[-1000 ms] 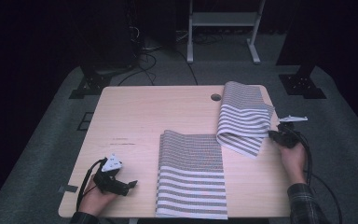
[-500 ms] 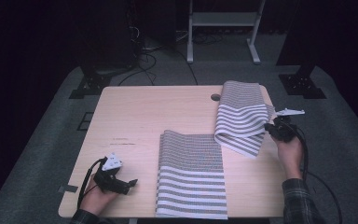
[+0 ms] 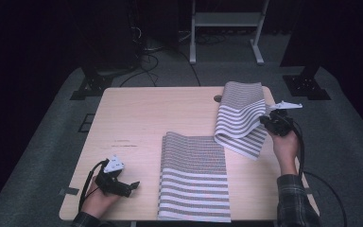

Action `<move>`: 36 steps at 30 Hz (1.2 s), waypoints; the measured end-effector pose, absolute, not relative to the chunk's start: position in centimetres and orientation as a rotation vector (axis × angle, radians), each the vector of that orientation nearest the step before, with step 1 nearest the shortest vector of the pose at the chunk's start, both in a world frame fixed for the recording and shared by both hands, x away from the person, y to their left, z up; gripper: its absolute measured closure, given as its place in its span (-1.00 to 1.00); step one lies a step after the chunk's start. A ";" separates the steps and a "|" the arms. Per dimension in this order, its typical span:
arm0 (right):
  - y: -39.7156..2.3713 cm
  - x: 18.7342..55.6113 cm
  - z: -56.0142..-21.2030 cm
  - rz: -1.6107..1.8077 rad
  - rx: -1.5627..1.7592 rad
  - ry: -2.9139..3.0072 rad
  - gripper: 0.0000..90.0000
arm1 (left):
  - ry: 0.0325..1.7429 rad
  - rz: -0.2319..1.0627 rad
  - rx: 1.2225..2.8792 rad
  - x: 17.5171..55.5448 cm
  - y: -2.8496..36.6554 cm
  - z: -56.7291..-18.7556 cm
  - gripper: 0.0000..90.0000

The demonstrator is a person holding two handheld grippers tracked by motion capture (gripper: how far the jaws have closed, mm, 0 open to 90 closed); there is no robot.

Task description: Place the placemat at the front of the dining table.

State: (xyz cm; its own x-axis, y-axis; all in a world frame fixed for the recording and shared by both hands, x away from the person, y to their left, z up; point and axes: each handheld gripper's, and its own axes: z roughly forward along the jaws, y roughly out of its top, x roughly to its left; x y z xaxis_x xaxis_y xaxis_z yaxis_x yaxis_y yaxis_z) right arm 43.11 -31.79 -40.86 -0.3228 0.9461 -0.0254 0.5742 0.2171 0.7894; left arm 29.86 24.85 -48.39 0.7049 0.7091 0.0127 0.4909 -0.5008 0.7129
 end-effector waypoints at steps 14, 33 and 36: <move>-28.3 43.8 -38.7 1.037 1.300 2.017 0.94 | 0.911 0.400 2.202 29.8 24.9 -48.4 -1.00; -23.4 45.4 -39.5 1.085 1.244 2.096 0.94 | 0.911 0.400 2.201 29.8 24.9 -48.4 -1.00; -22.5 45.6 -39.9 1.076 1.229 2.119 0.94 | 0.911 0.400 2.201 29.8 24.9 -48.4 -1.00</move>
State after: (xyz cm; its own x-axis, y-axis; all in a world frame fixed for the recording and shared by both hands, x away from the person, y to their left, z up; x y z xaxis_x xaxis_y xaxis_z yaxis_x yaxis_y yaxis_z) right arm 45.61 -22.49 -39.91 -0.4941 0.8694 -0.0056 0.5083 0.2941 0.8094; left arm 29.78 24.93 -48.41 0.7035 0.7106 0.0132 0.4908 -0.4992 0.7141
